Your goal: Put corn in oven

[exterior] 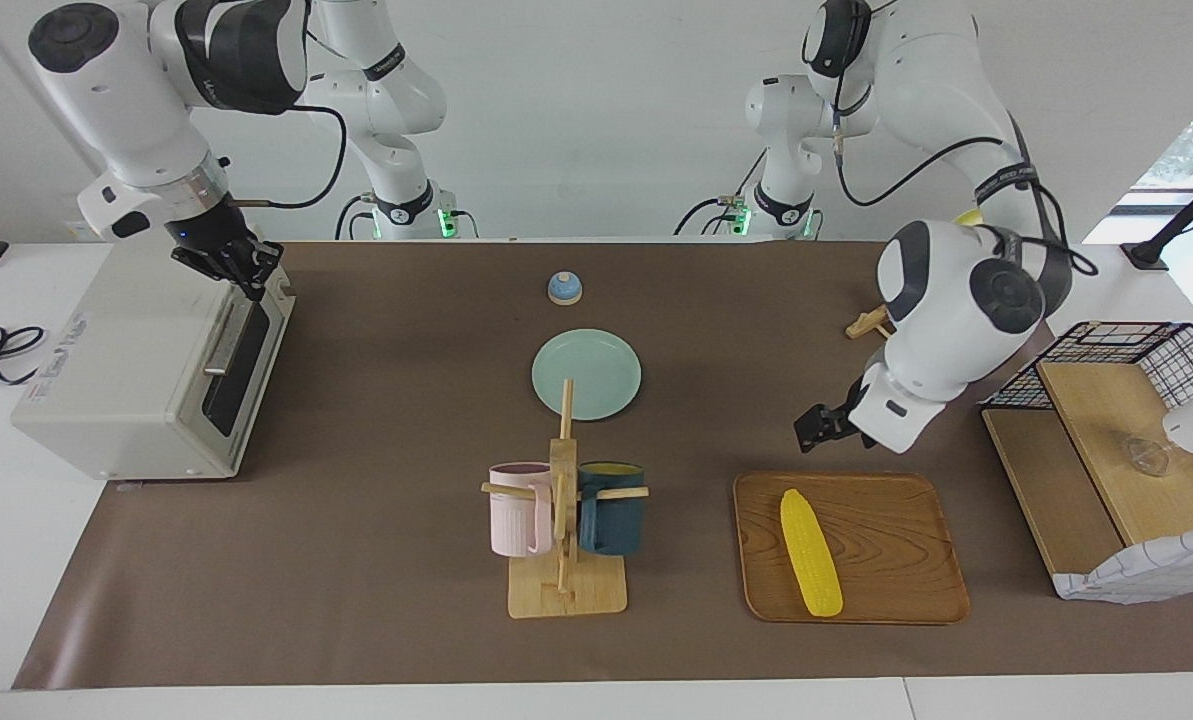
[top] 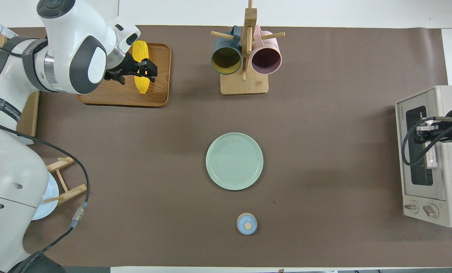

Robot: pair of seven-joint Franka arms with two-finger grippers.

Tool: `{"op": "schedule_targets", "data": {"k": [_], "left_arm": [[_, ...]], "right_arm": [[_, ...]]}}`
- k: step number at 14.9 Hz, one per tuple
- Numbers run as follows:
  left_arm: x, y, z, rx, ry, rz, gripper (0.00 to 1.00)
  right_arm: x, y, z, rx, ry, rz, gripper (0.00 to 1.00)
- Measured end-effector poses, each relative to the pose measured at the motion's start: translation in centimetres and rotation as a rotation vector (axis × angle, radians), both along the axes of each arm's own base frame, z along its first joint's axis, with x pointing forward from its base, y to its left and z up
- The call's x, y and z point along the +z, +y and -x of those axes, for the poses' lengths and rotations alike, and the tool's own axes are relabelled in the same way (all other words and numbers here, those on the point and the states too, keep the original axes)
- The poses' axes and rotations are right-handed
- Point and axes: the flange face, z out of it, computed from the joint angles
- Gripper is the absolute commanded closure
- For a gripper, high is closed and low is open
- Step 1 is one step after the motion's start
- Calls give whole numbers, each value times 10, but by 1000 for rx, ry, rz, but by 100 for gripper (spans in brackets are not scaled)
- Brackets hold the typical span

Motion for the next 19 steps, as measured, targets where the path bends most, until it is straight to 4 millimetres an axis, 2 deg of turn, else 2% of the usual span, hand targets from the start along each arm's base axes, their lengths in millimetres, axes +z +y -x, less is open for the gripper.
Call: {"op": "schedule_targets", "data": {"k": [3,6,10,12,16,19], "left_arm": [[-3,7,-8,-11,-35,-3,0],[-6,9,-16,-7,-101,13,0],[-38,7,-21,-4,-110,18,0],[-43,7,-31,1,-120,21,0],[-59,20,-49,24,-139,7,0],[-78,28,-54,33,-140,-22,0]], "right_arm": [[-4,-3,-1,4,-12,22,100],[-22,-15,0,-6,-19,39,100],[-34,-26,0,24,-16,59,100],[-38,-33,0,33,-9,57,100],[-45,-51,2,87,-22,54,100],[-51,-60,4,97,-24,52,100]]}}
